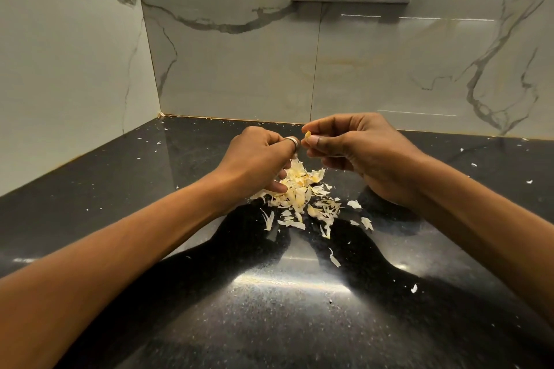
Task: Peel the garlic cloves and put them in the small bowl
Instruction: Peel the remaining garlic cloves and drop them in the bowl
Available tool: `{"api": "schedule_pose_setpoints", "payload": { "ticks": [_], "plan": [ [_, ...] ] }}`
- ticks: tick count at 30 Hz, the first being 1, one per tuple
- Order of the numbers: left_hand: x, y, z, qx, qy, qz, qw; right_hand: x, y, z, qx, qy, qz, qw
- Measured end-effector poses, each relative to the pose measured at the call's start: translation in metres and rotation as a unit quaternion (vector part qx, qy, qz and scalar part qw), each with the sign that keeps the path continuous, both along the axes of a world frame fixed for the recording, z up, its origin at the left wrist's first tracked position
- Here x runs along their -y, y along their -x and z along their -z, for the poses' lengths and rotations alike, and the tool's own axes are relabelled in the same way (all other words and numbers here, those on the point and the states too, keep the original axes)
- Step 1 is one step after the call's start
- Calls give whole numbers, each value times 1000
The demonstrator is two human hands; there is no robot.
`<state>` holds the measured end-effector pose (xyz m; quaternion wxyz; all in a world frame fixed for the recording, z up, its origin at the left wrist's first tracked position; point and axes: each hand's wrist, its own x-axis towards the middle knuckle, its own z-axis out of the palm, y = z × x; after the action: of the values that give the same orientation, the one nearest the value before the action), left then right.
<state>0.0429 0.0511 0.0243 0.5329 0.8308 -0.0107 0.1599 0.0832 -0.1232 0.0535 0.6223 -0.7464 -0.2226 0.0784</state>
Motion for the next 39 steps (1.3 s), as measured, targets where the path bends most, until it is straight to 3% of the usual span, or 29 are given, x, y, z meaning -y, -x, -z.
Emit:
{"api": "schedule_pose_setpoints", "payload": {
  "ticks": [10, 21, 39],
  "plan": [
    [0, 1, -2, 83, -63, 9, 995, 0, 0, -1, 8, 36, 1, 999],
    [1, 2, -2, 57, -58, 2, 997, -4, 0, 7, 94, 83, 21, 992],
    [3, 6, -4, 34, -30, -12, 999, -4, 0, 7, 69, 56, 5, 996]
  ]
}}
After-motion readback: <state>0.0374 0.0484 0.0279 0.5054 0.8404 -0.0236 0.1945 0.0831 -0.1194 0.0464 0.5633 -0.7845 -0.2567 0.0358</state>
